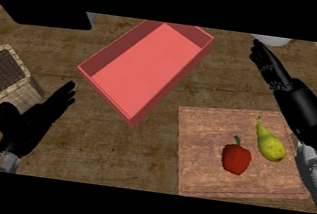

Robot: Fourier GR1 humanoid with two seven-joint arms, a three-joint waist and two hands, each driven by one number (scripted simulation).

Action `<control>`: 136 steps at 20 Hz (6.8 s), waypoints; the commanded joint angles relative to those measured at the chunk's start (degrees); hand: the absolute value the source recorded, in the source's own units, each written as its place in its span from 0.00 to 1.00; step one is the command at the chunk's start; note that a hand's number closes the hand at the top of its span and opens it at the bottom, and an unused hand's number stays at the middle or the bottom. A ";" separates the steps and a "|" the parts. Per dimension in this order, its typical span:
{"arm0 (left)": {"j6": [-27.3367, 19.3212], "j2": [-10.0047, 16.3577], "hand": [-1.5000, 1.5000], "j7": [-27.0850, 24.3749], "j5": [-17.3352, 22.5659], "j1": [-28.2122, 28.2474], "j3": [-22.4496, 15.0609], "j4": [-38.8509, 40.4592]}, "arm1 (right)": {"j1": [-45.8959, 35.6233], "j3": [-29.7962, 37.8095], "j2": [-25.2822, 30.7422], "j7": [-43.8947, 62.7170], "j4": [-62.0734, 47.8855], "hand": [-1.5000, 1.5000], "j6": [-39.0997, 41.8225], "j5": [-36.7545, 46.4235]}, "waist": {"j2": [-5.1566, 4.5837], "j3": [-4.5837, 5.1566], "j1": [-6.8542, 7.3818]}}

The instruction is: Pick the pear from the cutting board and place it in the cardboard box

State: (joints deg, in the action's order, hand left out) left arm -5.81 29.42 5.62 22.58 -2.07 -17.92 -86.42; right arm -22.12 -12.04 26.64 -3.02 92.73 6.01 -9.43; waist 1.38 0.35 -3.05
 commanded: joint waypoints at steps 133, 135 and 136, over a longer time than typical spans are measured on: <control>-5.01 -0.56 0.50 -0.75 -26.52 -7.11 19.17 11.92 | -48.96 0.29 -14.98 6.16 -53.23 1.00 -9.11 31.63 | -1.88 -0.32 4.63; -4.48 -0.26 0.50 -3.12 -26.10 -3.78 19.44 9.79 | -51.45 1.97 -16.20 3.67 -59.44 1.00 -11.21 31.91 | -2.14 -0.33 5.91; -6.02 -3.06 0.50 -3.53 -27.48 -6.85 18.01 14.22 | -54.75 1.48 -19.55 7.16 -60.98 1.00 -13.15 32.98 | -2.38 -0.27 5.65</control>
State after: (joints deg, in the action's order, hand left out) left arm -11.82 27.73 3.06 -4.28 -7.31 0.44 -74.79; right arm -71.72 -12.22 12.04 3.44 39.58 -4.19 22.87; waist -0.58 0.04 2.04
